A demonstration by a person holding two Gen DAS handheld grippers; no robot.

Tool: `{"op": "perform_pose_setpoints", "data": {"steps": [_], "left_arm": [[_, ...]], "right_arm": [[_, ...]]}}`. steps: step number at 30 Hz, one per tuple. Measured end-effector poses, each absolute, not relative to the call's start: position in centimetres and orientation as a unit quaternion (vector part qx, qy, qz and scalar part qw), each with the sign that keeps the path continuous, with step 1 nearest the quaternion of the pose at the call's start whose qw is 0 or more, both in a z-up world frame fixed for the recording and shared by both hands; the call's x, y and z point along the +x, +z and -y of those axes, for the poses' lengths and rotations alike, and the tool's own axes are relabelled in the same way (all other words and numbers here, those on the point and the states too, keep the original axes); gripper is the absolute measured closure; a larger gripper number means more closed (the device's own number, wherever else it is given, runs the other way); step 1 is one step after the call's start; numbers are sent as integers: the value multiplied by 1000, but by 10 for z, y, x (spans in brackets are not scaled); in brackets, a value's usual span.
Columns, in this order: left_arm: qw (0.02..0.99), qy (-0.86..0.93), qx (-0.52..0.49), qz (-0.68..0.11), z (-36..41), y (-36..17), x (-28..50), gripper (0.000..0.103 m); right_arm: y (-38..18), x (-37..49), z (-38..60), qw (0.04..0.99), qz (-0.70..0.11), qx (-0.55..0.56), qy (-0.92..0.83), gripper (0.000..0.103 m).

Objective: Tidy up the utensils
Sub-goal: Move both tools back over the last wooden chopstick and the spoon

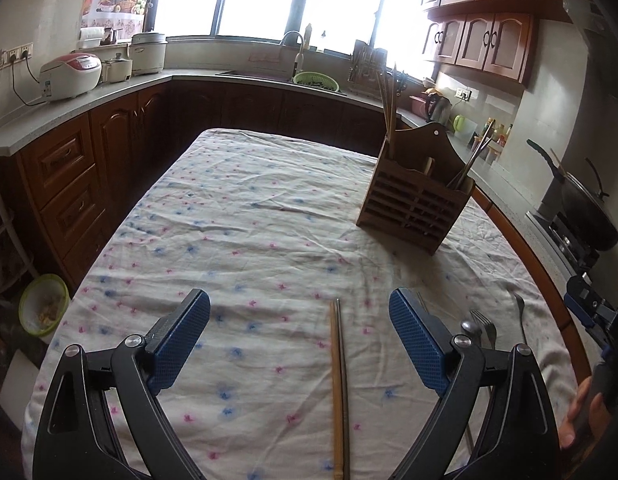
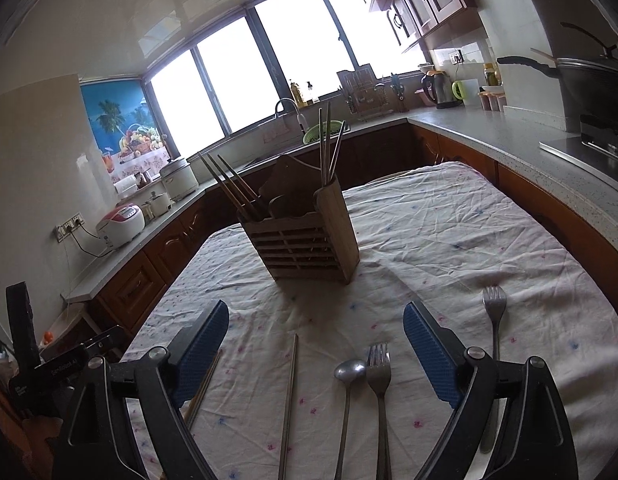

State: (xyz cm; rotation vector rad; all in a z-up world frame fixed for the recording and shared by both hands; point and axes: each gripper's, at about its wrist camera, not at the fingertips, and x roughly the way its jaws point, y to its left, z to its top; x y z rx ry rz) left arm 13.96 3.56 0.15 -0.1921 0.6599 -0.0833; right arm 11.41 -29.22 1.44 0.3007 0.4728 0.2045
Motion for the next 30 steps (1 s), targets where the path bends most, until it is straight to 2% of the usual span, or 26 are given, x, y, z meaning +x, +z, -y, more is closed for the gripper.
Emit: {"op": "perform_pose_setpoints", "data": {"steps": [11, 24, 26, 30], "left_arm": [[925, -40, -104, -363, -40, -20, 129, 10], [913, -45, -65, -400, -27, -38, 151, 11], [910, -47, -63, -408, -25, -42, 155, 13], [902, -50, -57, -424, -23, -50, 165, 23]], "right_arm": [[-2, 98, 280, 949, -257, 138, 116, 12], [-26, 114, 270, 931, -312, 131, 138, 14], [-30, 119, 269, 926, -322, 134, 140, 22], [-44, 131, 269, 916, -350, 137, 136, 36]]}}
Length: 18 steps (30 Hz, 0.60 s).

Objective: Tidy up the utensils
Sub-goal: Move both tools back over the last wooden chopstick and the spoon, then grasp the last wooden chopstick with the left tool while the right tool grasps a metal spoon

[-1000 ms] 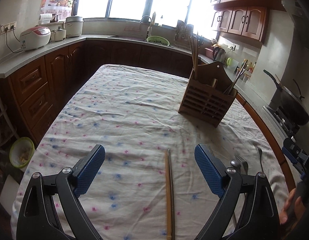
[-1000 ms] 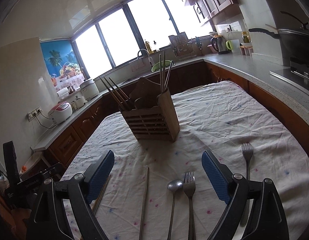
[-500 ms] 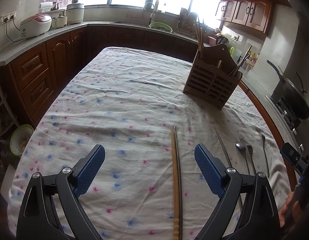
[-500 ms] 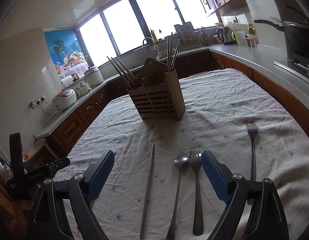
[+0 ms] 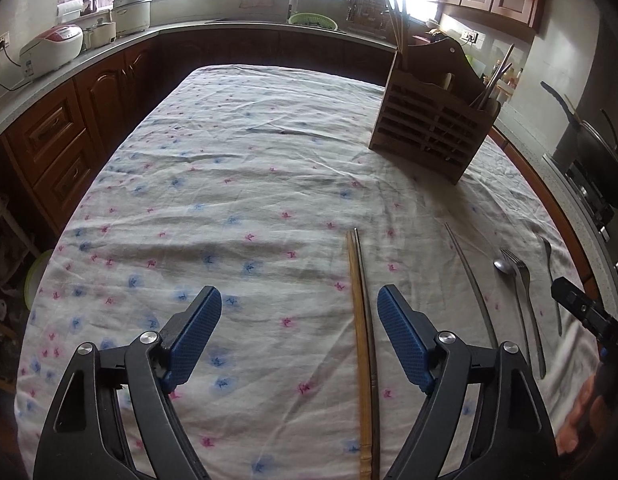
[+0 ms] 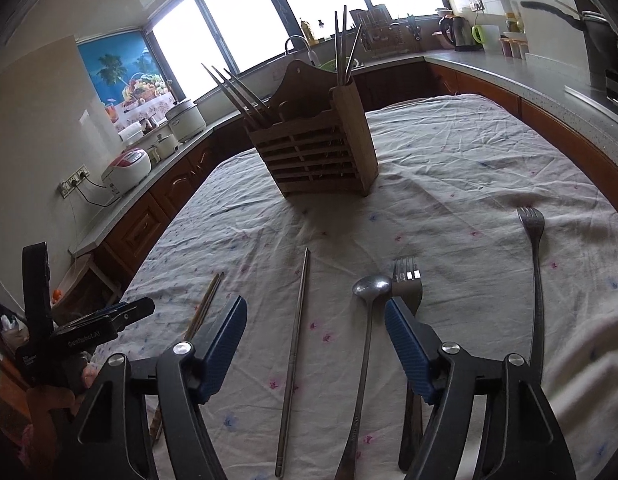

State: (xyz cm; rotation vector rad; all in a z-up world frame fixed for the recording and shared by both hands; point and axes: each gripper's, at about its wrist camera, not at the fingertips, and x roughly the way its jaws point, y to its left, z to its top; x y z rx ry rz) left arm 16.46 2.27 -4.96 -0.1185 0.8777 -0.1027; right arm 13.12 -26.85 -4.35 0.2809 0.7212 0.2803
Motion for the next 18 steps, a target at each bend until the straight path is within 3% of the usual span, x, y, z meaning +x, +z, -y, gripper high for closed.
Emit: {"op": "perform_pose_setpoints", "data": {"steps": [5, 12, 18], "left_arm": [[892, -57, -59, -445, -21, -59, 179, 38], [886, -73, -46, -455, -8, -62, 200, 44], [873, -76, -24, -481, 5, -78, 221, 59]], "right_arm": [[-60, 145, 266, 903, -386, 134, 130, 53], [-75, 160, 267, 891, -417, 135, 121, 60], [-77, 166, 269, 887, -425, 136, 120, 62]]}}
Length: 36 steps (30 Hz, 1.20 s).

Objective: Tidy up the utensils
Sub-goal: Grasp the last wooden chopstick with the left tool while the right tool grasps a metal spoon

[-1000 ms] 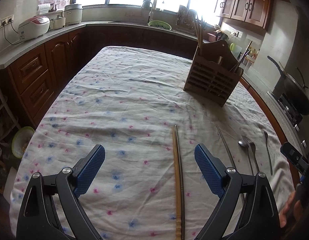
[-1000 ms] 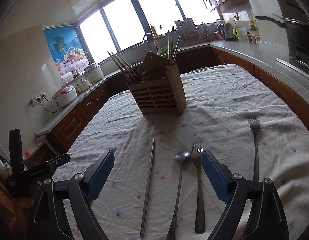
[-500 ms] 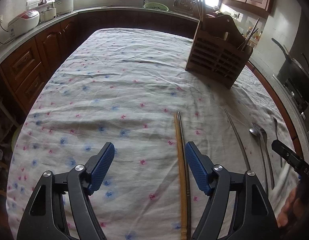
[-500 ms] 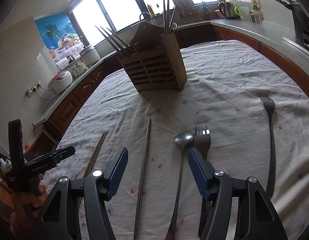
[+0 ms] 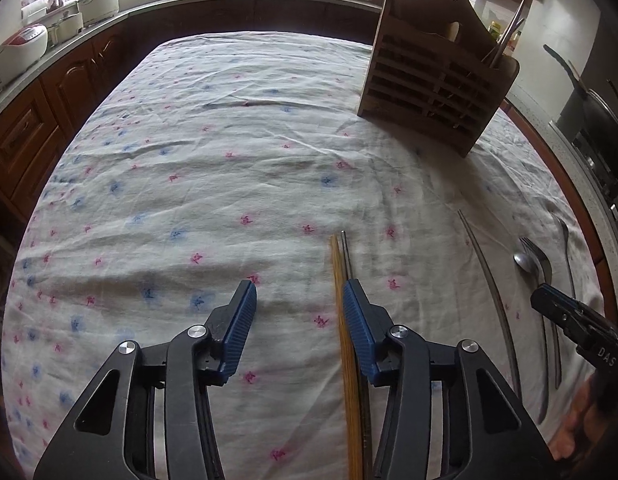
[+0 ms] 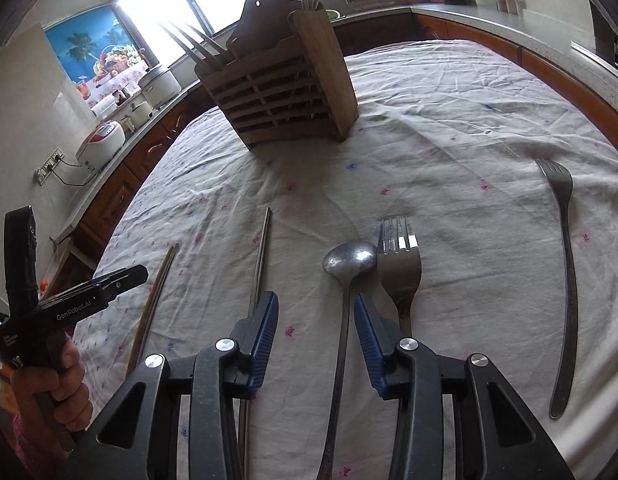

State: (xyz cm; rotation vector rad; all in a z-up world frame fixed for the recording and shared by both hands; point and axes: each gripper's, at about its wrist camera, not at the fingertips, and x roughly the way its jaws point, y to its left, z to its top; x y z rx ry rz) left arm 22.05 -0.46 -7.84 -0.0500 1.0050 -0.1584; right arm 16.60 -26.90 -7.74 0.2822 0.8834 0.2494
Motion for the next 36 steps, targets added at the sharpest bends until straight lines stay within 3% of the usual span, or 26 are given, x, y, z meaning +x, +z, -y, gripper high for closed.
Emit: {"op": "perform_pose_setpoints", "data": {"steps": [9, 14, 23, 27, 30, 36], "left_arm": [[875, -87, 6, -477, 18, -80, 227, 59], [868, -99, 13, -486, 14, -80, 227, 79], [866, -98, 57, -486, 31, -81, 231, 80], [870, -108, 68, -477, 37, -82, 228, 94], [872, -110, 63, -473, 36, -82, 227, 97], [875, -134, -5, -466, 17, -70, 211, 99]], "right_arm": [[-80, 170, 272, 885, -429, 138, 120, 70], [-78, 172, 272, 882, -435, 133, 121, 75], [-77, 177, 262, 882, -447, 96, 116, 80], [-77, 182, 253, 884, -451, 57, 109, 83], [-77, 184, 247, 887, -451, 17, 94, 96], [-68, 173, 250, 888, -438, 54, 128, 99]]}}
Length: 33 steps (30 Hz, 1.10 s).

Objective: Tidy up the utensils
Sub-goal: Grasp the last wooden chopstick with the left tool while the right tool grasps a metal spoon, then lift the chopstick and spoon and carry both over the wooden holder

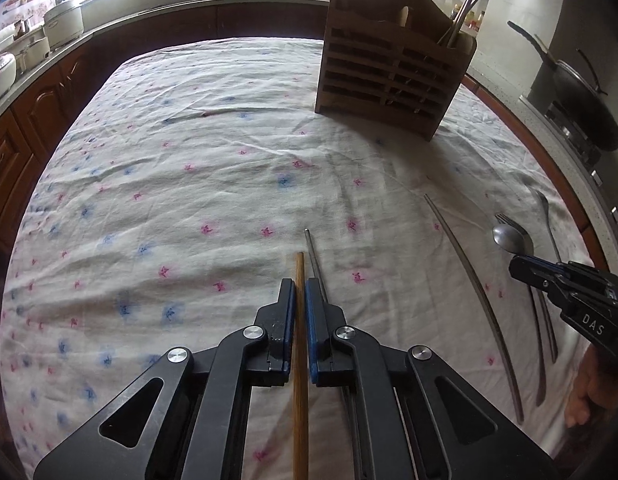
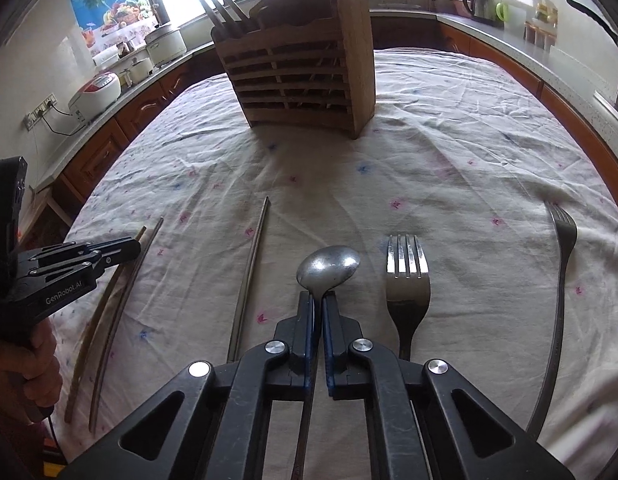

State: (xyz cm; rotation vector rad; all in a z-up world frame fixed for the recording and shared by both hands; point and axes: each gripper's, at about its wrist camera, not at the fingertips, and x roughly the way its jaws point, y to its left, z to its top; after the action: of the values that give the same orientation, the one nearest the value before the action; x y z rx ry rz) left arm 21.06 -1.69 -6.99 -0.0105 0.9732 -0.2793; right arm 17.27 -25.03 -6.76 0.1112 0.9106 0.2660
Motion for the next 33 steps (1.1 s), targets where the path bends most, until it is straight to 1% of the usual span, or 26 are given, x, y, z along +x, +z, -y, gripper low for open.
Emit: {"op": "perform_pose_setpoints", "data": {"steps": [7, 18, 25, 33], "left_arm": [[891, -154, -73, -420, -8, -31, 180, 99], [915, -172, -102, -352, -26, 26, 144, 99], [930, -165, -122, -304, -40, 52, 125, 99], [941, -153, -144, -267, -50, 66, 119, 99]], "right_arm": [[-40, 150, 248, 903, -388, 87, 160, 99], [4, 128, 249, 927, -324, 90, 168, 101], [27, 114, 250, 942, -284, 76, 160, 101], [45, 104, 244, 955, -249, 55, 152, 101]]}}
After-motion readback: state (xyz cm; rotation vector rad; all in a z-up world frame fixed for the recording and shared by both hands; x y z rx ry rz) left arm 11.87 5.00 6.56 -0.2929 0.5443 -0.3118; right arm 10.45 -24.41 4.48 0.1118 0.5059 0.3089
